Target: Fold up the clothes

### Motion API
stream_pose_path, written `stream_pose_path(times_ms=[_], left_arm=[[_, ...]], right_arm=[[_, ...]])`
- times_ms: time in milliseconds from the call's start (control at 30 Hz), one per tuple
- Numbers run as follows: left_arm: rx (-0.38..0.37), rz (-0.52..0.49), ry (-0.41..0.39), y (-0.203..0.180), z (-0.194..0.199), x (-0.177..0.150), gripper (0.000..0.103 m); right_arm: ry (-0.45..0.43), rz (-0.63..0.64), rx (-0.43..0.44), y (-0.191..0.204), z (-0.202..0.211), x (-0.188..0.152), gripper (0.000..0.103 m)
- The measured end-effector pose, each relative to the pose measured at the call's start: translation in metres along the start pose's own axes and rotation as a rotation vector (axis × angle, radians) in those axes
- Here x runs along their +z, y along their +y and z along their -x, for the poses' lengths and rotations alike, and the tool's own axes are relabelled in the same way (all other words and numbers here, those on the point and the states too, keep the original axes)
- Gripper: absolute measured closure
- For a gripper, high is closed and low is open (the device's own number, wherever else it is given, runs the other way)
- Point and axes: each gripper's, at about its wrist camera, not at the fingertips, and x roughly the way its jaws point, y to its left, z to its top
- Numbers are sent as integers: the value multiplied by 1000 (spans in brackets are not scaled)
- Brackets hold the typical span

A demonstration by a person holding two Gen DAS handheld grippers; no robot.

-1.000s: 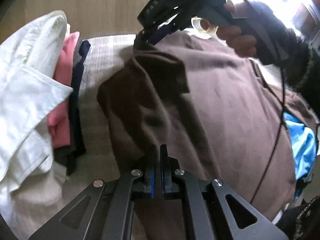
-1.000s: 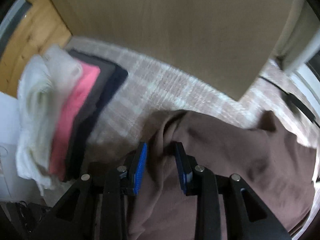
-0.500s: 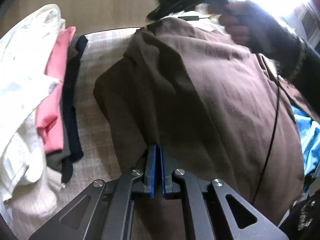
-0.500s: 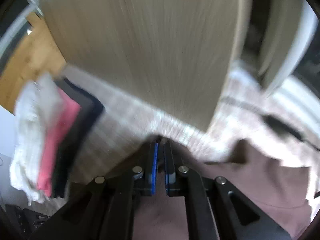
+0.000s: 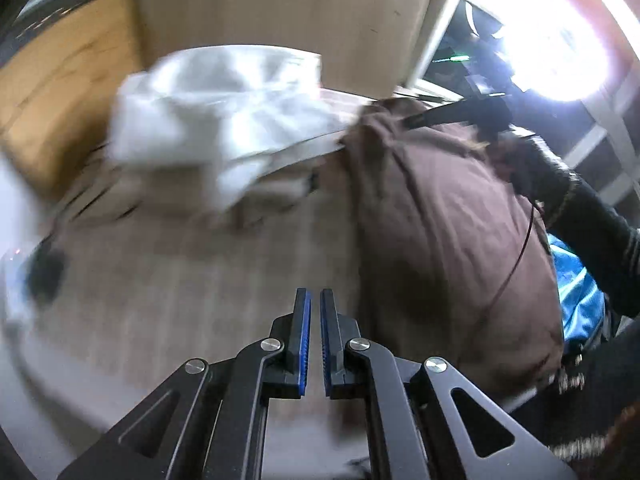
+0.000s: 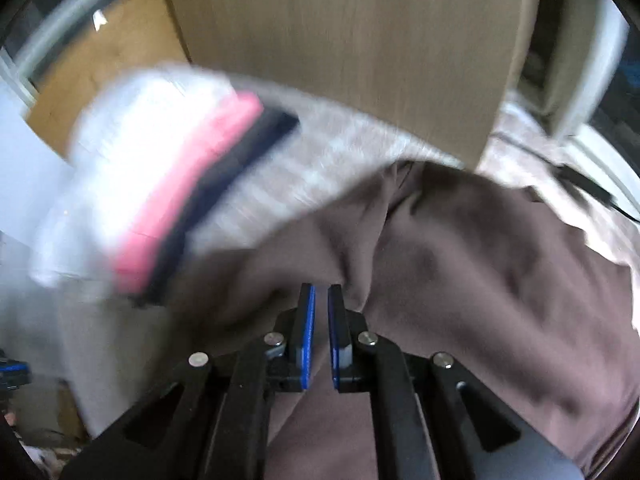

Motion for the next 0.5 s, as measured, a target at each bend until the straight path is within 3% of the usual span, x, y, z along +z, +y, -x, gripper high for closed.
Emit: stream_pose_path(times_ms=[100,167,233,267,333,433,500], left_arm=[[14,57,15,10,31,-37,98],[-18,80,27,10,33,-55,92],[-84,84,44,-1,14,-64,92],[-117,86,52,-7,5,-68,92],[-182,77,63,-21,-17,-71,92],[-285,40,77,-49,-52,-71,92],[-268,7,99,-60,-65,-75,92]], right_arm=[[-89,-25,54,6,85,-22,95],[-140,-33,67,12,135,-36,85],[-192,-38,64,19,190,-53,60],[-219,-40,55,22,214,-63,59],[-257,-42,25,26,238,-89,59],[-220,-17,-23,42,237,-124,59],[-165,3,-22,53,216,-138,59]])
